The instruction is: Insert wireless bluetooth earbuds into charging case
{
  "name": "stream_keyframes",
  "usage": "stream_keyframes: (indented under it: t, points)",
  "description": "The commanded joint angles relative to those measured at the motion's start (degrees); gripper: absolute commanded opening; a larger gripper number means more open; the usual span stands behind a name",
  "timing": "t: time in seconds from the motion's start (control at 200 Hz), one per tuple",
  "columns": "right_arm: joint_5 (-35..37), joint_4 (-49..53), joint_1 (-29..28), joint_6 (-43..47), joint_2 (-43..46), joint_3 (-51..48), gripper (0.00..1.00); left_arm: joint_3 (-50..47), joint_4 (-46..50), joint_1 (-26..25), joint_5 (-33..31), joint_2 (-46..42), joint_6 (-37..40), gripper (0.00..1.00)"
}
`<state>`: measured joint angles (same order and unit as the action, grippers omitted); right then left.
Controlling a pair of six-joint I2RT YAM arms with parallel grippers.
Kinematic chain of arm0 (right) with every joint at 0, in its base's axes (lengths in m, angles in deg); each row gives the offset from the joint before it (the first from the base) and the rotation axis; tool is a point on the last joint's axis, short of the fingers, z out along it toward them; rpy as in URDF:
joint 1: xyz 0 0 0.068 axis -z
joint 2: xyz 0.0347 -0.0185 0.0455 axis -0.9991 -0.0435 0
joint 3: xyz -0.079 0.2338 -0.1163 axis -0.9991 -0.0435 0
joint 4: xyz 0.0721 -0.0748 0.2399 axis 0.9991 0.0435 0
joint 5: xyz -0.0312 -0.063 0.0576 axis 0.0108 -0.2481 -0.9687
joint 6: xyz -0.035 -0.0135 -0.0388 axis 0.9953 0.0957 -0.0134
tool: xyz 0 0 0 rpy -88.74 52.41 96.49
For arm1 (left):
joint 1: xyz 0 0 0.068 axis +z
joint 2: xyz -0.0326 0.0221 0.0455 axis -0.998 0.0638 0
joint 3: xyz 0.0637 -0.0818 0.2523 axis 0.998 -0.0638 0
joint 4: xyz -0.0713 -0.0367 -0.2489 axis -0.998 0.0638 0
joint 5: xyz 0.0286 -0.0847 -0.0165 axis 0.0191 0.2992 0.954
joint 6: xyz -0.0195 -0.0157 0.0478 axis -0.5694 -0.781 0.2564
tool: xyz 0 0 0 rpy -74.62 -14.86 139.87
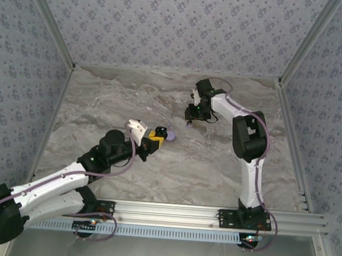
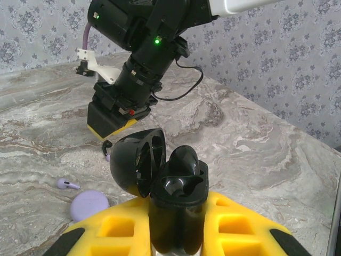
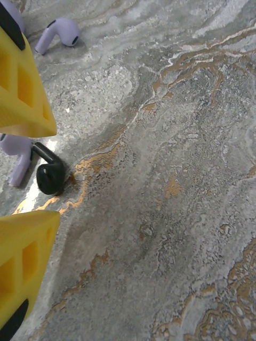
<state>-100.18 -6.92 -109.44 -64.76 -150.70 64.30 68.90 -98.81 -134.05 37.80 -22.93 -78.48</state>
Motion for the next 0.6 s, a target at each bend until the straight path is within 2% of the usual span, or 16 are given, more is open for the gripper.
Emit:
stream_keyframes:
  t: [0.0, 0.365, 0.595]
  points:
    - [0.9, 3.9, -0.8, -0.9, -1.9, 2.7, 0.42, 0.0, -0.9, -0.3, -0.2, -1.2, -0.5, 0.16]
    - [4.3, 7.4, -2.0, -1.1, -5.4, 5.0, 0.41, 0.0, -1.3, -0.4, -0.2, -1.2, -0.7, 0.16]
    - [6.5, 8.2, -2.1, -1.3, -6.3, 5.3, 0.35, -0.2, -1.4, -0.3, -0.1, -1.2, -0.8, 0.16]
